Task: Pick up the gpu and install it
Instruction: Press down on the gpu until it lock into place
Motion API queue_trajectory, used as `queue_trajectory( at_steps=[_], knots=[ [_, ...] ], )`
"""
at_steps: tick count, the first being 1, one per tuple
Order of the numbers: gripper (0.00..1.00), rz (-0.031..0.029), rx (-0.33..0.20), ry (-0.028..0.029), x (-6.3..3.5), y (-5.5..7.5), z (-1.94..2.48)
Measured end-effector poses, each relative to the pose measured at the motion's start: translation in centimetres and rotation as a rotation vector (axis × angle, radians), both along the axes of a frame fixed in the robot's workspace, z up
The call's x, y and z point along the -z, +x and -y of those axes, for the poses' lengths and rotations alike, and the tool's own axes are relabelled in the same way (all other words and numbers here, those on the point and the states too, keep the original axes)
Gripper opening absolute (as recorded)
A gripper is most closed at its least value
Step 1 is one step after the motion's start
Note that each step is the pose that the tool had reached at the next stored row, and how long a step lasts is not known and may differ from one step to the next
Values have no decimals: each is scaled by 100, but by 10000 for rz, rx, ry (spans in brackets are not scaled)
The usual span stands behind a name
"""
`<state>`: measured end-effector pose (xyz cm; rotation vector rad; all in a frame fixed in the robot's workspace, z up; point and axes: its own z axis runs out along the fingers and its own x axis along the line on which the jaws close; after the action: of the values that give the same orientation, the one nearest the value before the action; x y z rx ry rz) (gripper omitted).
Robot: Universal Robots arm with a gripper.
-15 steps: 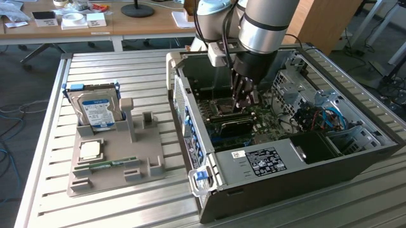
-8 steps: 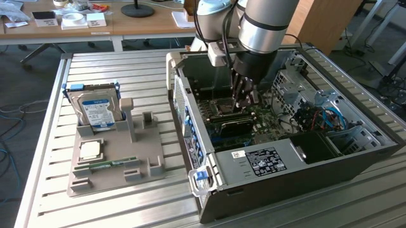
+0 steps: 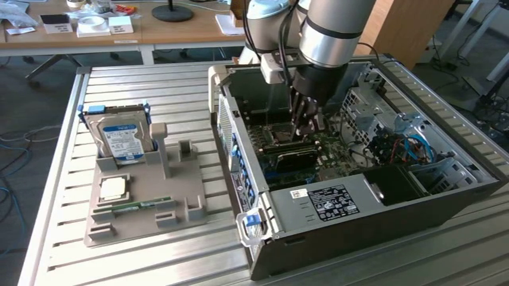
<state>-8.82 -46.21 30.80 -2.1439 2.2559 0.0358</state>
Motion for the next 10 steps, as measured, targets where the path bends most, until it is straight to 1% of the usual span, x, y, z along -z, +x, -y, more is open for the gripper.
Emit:
queue_trajectory(
  at_steps=[10],
  knots=[
    [11,-1,-1,-1,9,0,1]
  ],
)
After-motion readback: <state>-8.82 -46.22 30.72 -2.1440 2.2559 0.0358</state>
